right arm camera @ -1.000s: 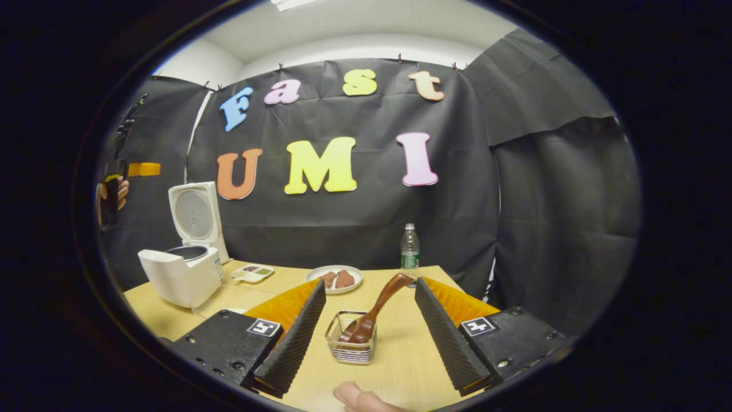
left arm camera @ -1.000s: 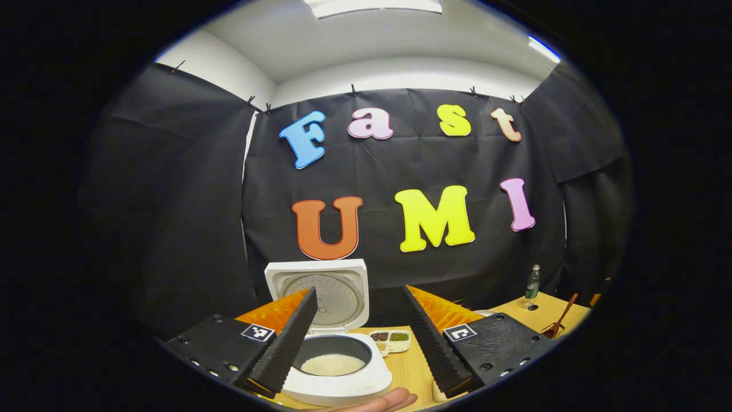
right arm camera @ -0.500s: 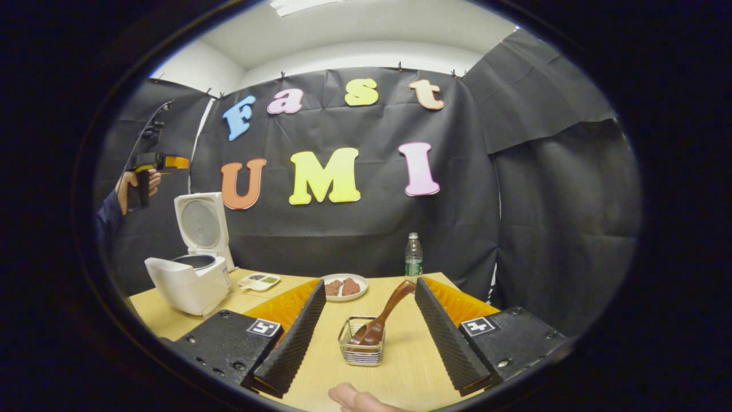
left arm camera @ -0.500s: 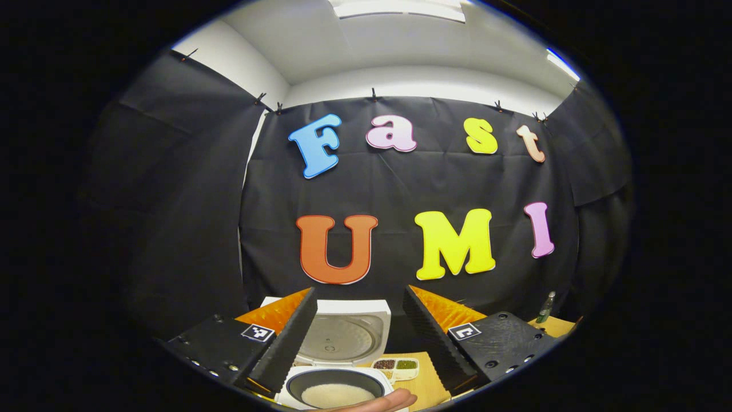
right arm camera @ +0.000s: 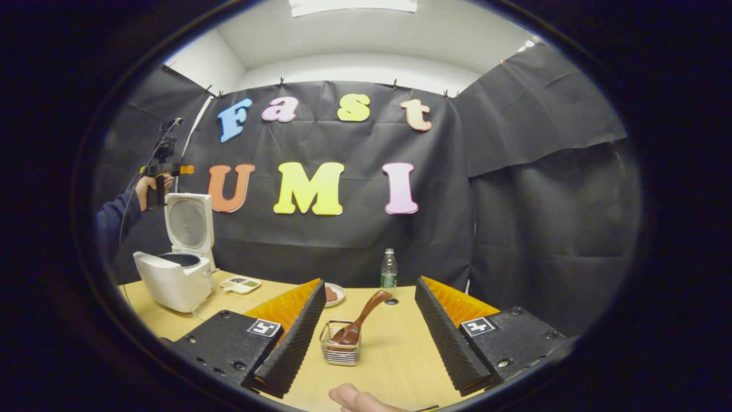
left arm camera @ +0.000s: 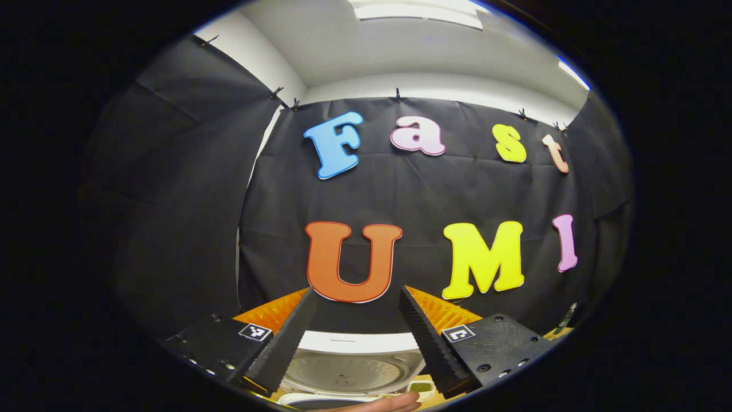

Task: Close the left gripper, press the button to open the rice cooker; take a wooden spoon from the chopstick holder with the right hand, scoop a spoonful of rice and pour it into the rice cooker, then put the wooden spoon back into the chopstick holder.

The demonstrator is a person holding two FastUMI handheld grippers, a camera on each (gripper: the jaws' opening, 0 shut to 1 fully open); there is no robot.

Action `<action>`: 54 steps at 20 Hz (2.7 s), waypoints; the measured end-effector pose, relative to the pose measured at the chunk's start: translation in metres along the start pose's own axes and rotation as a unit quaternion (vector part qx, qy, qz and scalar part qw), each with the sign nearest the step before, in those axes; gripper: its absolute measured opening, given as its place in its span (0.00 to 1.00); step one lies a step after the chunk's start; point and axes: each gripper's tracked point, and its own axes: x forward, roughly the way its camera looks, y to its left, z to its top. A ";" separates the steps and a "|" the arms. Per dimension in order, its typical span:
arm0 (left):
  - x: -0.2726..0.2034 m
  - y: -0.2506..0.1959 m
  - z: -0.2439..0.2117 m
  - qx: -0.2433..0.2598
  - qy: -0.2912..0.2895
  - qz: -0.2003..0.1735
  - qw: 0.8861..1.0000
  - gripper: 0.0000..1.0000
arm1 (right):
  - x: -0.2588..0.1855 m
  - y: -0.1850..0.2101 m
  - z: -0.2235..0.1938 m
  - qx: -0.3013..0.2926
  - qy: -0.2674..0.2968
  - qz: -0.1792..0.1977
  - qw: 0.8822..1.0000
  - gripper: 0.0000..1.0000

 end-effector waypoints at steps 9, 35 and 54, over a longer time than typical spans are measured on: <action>0.042 0.022 -0.062 0.027 0.066 0.019 0.997 0.93 | -0.023 -0.016 0.014 -0.021 -0.004 -0.056 0.998 1.00; -0.099 0.021 -0.095 0.052 0.236 0.008 0.970 0.93 | -0.075 -0.009 -0.010 0.034 0.014 0.017 0.999 0.99; -0.206 0.008 -0.213 0.018 0.391 -0.015 0.920 0.95 | -0.067 0.012 -0.049 0.055 0.049 0.054 0.996 0.99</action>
